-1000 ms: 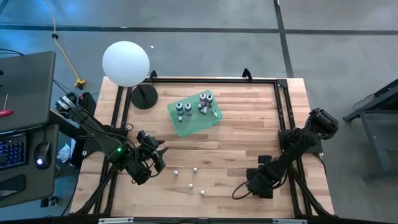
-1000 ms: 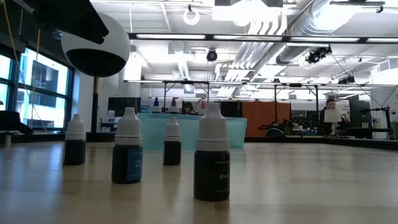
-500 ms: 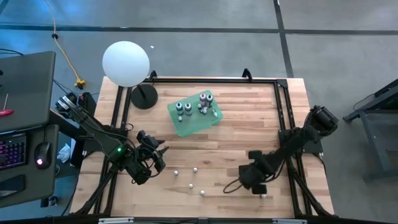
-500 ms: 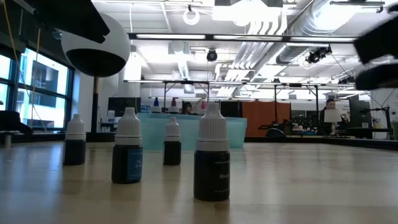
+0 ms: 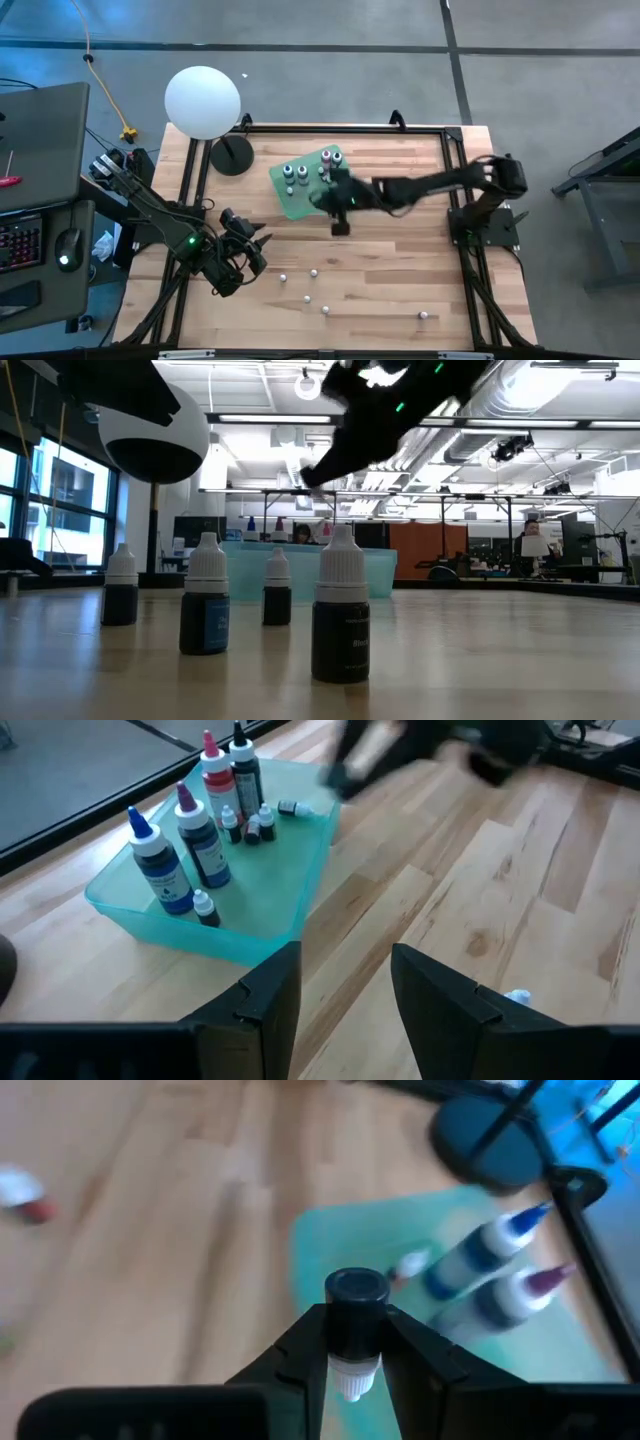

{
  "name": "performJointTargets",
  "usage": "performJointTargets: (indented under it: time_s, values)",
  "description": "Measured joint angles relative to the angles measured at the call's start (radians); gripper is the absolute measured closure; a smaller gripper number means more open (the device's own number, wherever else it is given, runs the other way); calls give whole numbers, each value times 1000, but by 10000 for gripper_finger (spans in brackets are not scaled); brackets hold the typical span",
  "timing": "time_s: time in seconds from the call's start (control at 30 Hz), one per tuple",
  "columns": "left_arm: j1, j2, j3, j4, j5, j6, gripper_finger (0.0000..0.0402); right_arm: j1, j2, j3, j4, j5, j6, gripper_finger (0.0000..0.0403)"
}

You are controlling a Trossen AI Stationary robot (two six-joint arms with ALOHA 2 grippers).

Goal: Pick & Place food coloring
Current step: Put the small dark brown bottle into the blue bin, then put the small purple bottle into the blue bin

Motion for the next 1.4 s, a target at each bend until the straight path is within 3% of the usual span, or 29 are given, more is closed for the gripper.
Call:
performJointTargets:
  time_s: [0.13, 0.27, 0.47, 0.77, 0.97, 1.13, 1.27, 1.4]
  values:
    - [0, 0, 0, 0, 10, 0, 247, -137, 92, 0, 54, -103, 7, 333]
    - [0, 0, 0, -1, 10, 0, 247, -213, 215, -3, 48, -101, -6, 333]
    - [0, 0, 0, -3, 10, 0, 247, -234, 257, 5, 71, -107, -32, 313]
    - [0, 0, 0, -6, -3, 0, 247, -197, 230, 49, 27, -52, -135, 244]
    - [0, 0, 0, -6, 1, 0, 247, -85, 158, 195, -316, 64, -197, 226]
    - [0, 0, 0, 0, 0, 0, 247, 76, 89, 316, -654, 73, -109, 238]
    - [0, 0, 0, 4, 12, -1, 247, 223, 46, 368, -892, 63, 95, 252]
    - [0, 0, 0, 8, 24, -1, 247, 365, 6, 344, -1019, -55, 443, 257]
